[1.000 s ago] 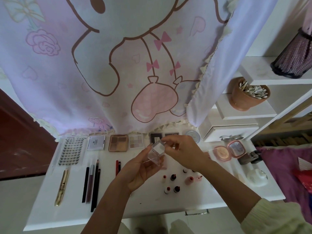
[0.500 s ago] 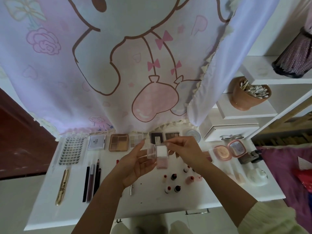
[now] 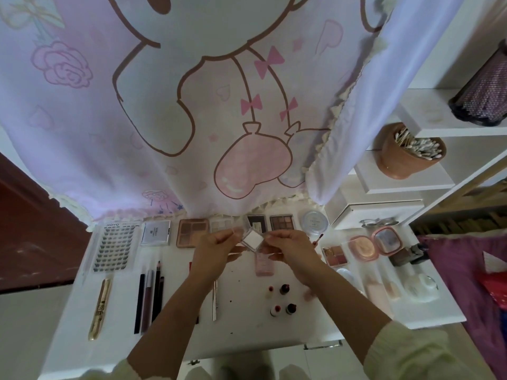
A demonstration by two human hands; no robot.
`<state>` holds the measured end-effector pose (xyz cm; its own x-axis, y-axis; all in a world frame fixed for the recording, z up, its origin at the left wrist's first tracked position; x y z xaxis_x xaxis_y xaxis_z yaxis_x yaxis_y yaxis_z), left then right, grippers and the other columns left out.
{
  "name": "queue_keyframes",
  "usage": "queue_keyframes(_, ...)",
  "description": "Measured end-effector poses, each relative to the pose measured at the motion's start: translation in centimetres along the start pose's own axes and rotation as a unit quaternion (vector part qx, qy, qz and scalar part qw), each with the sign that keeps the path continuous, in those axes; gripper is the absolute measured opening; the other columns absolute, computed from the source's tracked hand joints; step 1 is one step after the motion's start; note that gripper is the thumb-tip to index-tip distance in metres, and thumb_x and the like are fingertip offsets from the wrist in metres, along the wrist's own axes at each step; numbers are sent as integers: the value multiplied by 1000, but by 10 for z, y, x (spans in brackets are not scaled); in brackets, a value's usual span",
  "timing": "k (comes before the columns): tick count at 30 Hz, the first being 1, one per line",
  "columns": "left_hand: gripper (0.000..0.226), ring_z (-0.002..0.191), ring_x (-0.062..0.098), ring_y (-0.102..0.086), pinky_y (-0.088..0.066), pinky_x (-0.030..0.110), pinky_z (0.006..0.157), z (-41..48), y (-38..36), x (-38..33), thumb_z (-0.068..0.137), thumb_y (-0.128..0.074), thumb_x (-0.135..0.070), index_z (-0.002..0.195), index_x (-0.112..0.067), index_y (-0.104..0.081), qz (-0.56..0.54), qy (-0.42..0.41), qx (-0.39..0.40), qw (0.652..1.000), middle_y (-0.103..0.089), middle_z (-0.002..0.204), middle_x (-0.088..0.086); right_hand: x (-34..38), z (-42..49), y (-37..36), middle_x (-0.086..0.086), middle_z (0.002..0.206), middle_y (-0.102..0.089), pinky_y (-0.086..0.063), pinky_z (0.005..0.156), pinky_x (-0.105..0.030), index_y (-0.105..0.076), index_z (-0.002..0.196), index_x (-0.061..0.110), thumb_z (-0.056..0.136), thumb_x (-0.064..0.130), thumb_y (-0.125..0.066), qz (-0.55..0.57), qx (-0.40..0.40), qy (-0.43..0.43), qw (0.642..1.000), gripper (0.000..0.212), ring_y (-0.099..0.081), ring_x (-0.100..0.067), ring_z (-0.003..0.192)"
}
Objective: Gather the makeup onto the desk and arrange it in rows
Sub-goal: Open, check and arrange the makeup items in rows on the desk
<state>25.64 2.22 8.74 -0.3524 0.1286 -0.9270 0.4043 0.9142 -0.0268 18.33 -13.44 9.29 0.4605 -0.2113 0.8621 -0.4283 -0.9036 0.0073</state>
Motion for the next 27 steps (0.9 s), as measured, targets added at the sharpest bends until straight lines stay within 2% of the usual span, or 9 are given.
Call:
queue_keyframes(3,21,71,7,-69,-55,15,67,26,5,-6,89,-65,-19,106,-10,-71,67,-15,-7,998,-73,91,6,10,19,0,-5,80,-74,-54,66,-22,-71,92,9,90,7,-63,-79,25,-25,996,8,-69,-14,71)
queue_keyframes(6,23,81,17,-69,-57,26,80,50,8,4,88,-66,-16,108,-5,-70,95,-1,5,995,-72,92,6,10,39,-5,-10,82,-73,-53,57,-20,-70,94,1,89,8,-63,-168,26,-39,985,11,-66,-12,63)
queue_keyframes(9,21,80,19,-69,-57,17,71,61,11,24,89,-66,-13,106,-2,-70,140,20,11,990,-72,93,9,-11,52,-15,-14,86,-72,-51,55,-19,-69,97,-4,91,8,-59,-251,38,-77,964,16,-63,-12,59)
queue_keyframes(11,18,72,16,-66,-55,13,64,67,11,40,89,-64,-7,104,1,-70,171,30,21,985,-69,89,11,-30,61,-20,-10,78,-68,-51,55,-20,-69,95,-6,91,7,-56,-284,51,-106,952,19,-60,-11,56)
queue_keyframes(15,17,67,12,-65,-55,14,63,75,14,63,88,-65,-4,104,2,-72,246,42,48,967,-70,84,10,-59,67,-26,-7,64,-63,-57,62,-27,-67,82,-2,90,5,-51,-282,64,-151,945,19,-60,-14,50)
queue_keyframes(18,17,75,5,-63,-49,10,75,82,16,68,86,-71,-14,102,-10,-75,336,12,70,939,-74,94,4,-69,72,-29,-9,63,-64,-59,65,-29,-68,87,-8,91,5,-52,-289,81,-164,940,20,-61,-13,49)
queue_keyframes(20,17,83,2,-61,-40,6,73,84,15,69,85,-72,-17,101,-13,-76,368,1,78,926,-73,100,1,-73,75,-29,-10,62,-64,-60,66,-30,-67,78,-5,90,5,-53,-283,81,-174,940,21,-62,-15,49)
queue_keyframes(22,17,88,3,-62,-39,9,78,87,15,70,85,-72,-17,101,-13,-76,380,-1,83,921,-73,103,2,-76,78,-29,-10,62,-64,-61,70,-34,-65,73,-3,90,5,-52,-280,77,-182,940,23,-63,-17,51)
queue_keyframes(27,18,84,4,-60,-39,9,74,93,16,74,85,-71,-14,102,-10,-75,399,-3,82,913,-74,101,5,-77,81,-37,-10,67,-66,-60,76,-35,-67,94,-11,91,7,-51,-321,86,-173,927,25,-62,-15,53)
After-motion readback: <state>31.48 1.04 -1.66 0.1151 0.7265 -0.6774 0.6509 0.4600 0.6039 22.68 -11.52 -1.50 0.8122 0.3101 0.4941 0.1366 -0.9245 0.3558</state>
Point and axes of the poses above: each hand's wrist, its own z-axis towards the middle knuckle, its own y-axis out of the back of the hand, x = y × z, the point moved 5 cm from there along z, towards the middle knuckle
